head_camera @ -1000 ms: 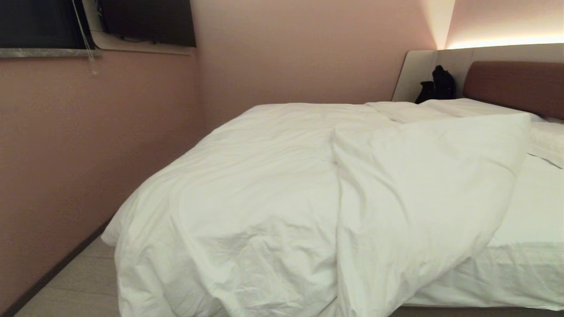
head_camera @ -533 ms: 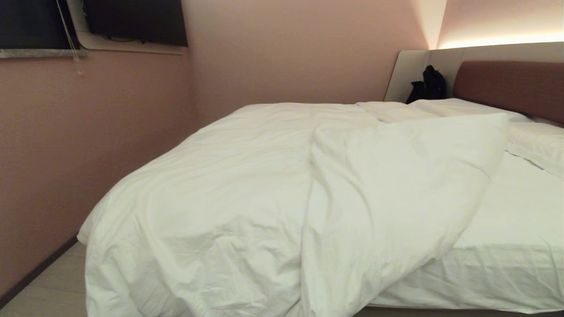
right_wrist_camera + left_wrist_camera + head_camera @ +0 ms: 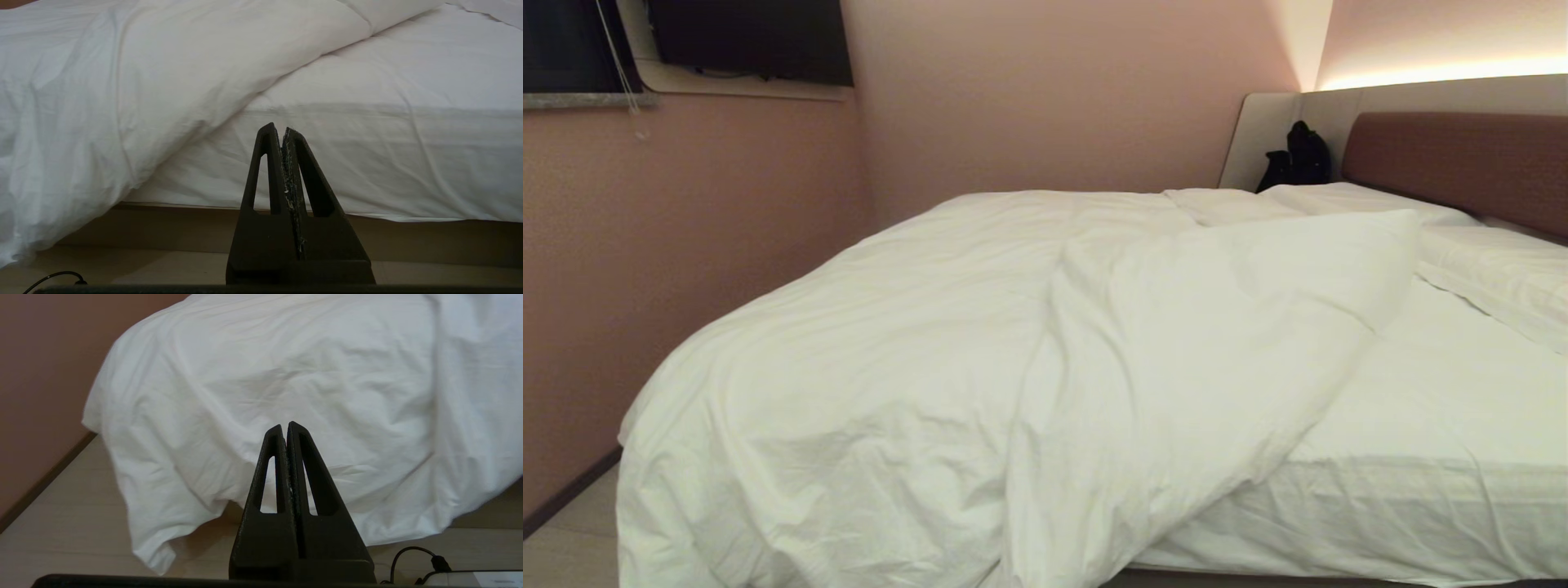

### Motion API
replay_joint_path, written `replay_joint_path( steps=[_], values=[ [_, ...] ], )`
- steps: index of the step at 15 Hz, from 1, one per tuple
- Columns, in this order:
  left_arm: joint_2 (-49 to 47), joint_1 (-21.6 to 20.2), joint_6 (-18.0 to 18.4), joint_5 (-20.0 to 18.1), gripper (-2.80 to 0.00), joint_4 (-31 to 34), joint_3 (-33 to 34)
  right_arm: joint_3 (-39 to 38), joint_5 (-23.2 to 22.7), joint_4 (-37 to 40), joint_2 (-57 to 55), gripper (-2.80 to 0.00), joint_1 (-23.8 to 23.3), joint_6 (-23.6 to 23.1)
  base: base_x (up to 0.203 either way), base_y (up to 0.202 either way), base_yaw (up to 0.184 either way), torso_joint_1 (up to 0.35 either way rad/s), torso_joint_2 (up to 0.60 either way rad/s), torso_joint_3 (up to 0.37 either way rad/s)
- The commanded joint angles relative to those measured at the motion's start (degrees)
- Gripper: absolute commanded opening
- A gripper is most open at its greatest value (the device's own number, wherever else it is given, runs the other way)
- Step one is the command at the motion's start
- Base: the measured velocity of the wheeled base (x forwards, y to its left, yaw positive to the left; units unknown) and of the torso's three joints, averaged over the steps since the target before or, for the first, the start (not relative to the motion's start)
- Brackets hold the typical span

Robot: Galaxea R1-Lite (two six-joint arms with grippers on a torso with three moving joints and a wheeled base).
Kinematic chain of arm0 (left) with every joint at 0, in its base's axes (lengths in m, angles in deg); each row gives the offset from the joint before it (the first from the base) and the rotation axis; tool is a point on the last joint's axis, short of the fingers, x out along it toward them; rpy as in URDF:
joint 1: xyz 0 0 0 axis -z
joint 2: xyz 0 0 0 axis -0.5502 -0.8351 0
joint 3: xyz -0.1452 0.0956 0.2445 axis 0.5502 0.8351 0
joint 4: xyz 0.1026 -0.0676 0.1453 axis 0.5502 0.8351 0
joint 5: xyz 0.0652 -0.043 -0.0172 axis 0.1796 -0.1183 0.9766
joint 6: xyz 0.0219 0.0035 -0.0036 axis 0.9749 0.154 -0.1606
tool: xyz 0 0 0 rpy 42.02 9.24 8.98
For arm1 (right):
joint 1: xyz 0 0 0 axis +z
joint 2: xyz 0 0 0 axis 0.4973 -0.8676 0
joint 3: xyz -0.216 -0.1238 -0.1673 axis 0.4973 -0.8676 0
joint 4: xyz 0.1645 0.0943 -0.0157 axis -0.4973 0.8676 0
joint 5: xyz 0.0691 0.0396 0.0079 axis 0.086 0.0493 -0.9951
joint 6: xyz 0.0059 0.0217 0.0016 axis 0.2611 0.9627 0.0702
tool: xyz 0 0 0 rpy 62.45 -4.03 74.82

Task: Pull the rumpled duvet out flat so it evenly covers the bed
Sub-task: Hold the folded corner of the quilt

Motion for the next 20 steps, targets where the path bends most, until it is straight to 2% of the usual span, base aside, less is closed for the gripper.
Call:
replay_joint_path(
  steps=[1, 20],
  values=[
    [0.0, 0.0, 0.0, 0.0, -2.8, 0.0, 0.0, 0.0, 0.0, 0.0, 0.0, -2.8, 0.0, 0.0, 0.0, -0.195, -0.001, 0.0, 0.0, 0.002],
    [0.0, 0.0, -0.1, 0.0, -2.8, -0.1, 0.0, 0.0, 0.0, 0.0, 0.0, -2.8, 0.0, 0.0, 0.0, -0.193, 0.0, 0.003, 0.0, 0.002]
  ],
)
